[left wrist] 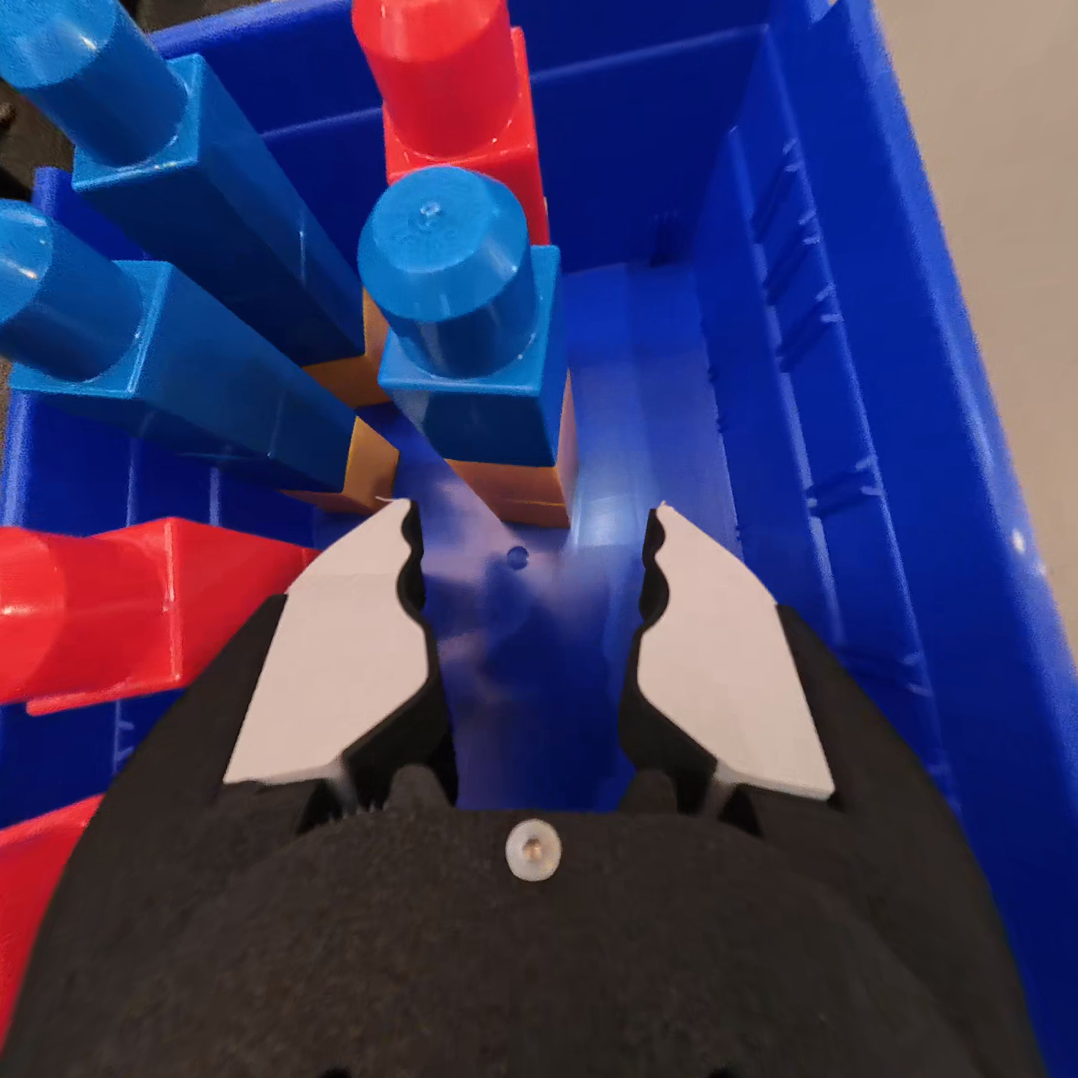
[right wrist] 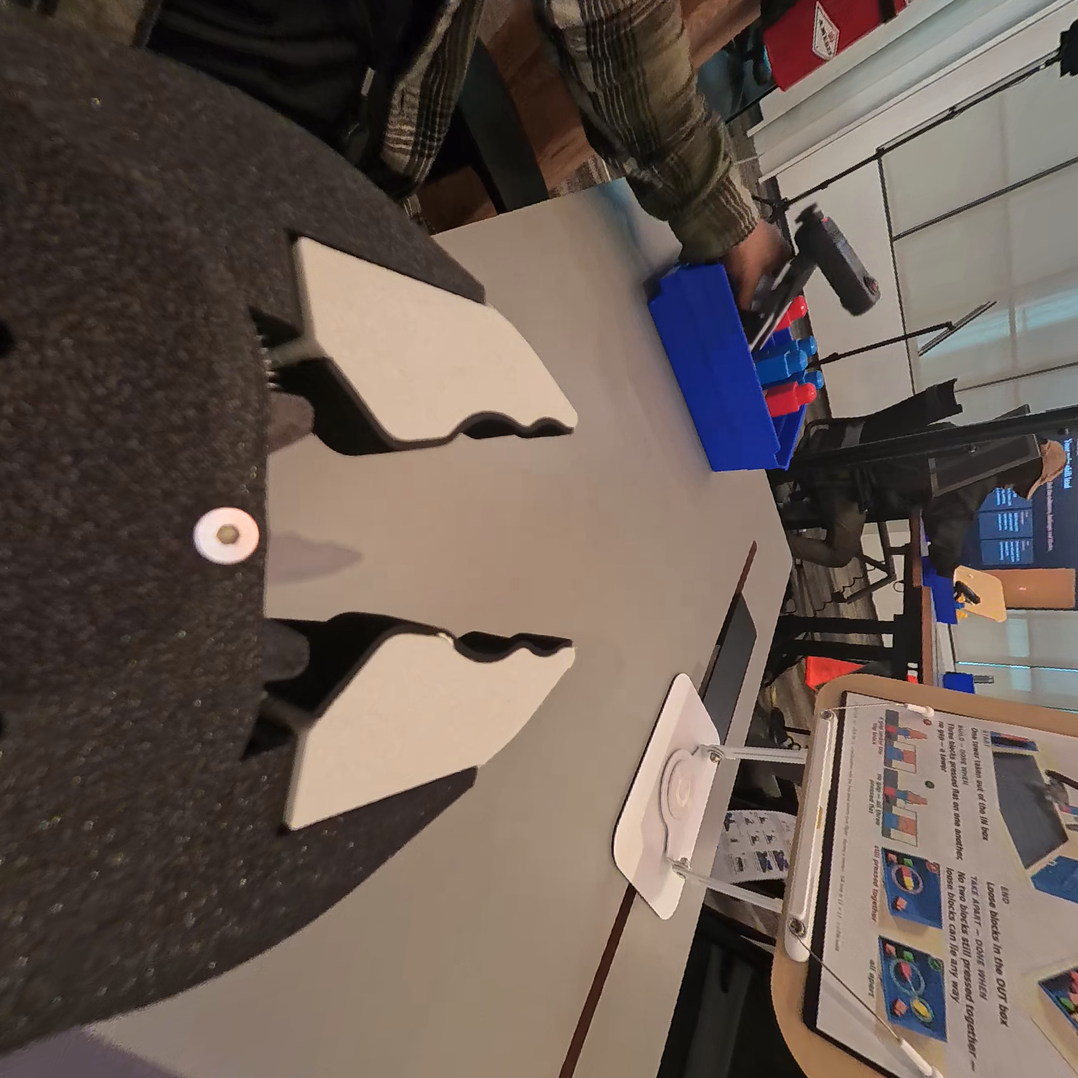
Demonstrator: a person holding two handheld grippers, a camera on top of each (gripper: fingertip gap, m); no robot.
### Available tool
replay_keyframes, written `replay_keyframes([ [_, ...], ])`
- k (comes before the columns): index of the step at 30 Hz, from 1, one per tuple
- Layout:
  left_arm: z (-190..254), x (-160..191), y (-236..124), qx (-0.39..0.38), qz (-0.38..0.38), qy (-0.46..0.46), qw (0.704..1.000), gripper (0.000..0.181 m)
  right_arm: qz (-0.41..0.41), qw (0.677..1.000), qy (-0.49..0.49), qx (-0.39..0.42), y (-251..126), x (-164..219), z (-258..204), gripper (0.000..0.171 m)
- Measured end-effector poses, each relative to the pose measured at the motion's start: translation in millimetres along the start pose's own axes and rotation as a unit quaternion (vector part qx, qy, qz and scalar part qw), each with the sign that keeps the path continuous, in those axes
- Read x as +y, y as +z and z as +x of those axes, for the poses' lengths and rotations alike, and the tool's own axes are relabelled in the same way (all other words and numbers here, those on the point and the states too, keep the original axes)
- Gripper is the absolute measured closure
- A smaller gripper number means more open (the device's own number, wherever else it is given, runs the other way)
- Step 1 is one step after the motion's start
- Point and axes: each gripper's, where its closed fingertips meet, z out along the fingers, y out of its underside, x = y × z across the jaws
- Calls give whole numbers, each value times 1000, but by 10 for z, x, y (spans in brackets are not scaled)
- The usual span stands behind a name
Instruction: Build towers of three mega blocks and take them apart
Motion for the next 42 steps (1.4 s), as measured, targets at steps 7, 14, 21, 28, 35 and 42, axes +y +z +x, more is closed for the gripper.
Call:
replay_keyframes([
  [7, -7, 84, 246, 16, -45, -33, 998, 105, 4, 1000, -9, -3, -33, -23, -8, 107],
  [14, 22, 167, 428, 35, -74, -48, 995, 108, 7, 1000, -11, -5, -43, -19, -10, 108],
  [21, 79, 64, 460, 87, -42, -87, 992, 140, 13, 1000, -15, -8, -46, -31, -32, 110],
  [28, 38, -103, 208, 94, 27, -78, 992, 141, 11, 1000, -16, -21, 0, -17, -97, 115],
  [35, 54, -376, -379, 87, 89, -28, 992, 142, 6, 999, -22, -31, 40, -11, -196, 116],
  [42, 913, -966, -1402, 189, 161, 73, 966, 142, 9, 998, -40, -52, 129, -201, -237, 115],
])
